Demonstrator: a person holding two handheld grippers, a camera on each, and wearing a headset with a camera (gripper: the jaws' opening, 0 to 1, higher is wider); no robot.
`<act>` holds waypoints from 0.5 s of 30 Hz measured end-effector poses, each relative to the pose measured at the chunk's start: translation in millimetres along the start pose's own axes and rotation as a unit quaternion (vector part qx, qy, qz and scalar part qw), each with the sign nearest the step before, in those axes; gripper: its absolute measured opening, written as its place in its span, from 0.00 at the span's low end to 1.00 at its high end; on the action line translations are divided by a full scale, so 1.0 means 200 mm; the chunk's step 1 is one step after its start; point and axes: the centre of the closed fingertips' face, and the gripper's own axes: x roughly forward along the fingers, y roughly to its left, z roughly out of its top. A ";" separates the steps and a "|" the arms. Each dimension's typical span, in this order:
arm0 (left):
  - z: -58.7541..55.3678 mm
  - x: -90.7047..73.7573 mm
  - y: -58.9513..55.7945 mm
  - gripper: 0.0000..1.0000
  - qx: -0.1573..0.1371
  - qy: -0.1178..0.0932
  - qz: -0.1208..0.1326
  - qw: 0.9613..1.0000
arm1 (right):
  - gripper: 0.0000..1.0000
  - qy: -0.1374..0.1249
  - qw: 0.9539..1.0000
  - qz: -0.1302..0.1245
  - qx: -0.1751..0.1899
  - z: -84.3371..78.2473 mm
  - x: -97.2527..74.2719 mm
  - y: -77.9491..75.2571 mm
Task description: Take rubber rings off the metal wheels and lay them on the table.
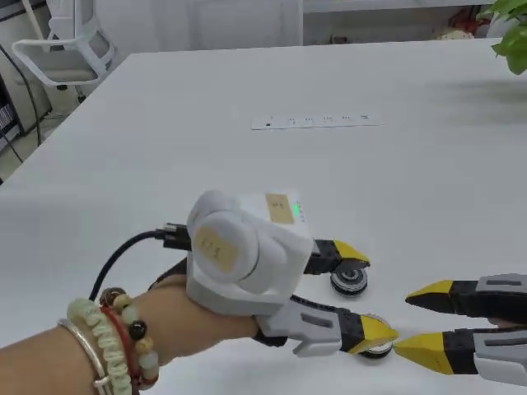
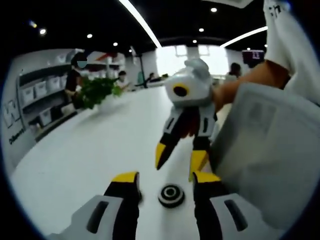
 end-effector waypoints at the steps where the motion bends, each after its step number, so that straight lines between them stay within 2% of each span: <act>1: -0.01 0.01 0.00 0.43 -0.004 0.001 -0.001 1.000 | 0.37 0.001 1.000 0.003 0.000 -0.01 0.00 0.00; 10: -0.09 0.07 0.02 0.35 -0.018 0.018 0.010 1.000 | 0.36 0.010 1.000 0.010 -0.001 -0.05 0.03 0.00; 13: -0.13 0.09 0.02 0.32 -0.042 0.021 0.016 0.999 | 0.36 0.013 1.000 0.013 0.000 -0.07 0.03 0.00; 15: -0.14 0.09 0.01 0.28 -0.043 0.022 0.017 0.999 | 0.36 0.015 1.000 0.013 -0.001 -0.07 0.03 0.00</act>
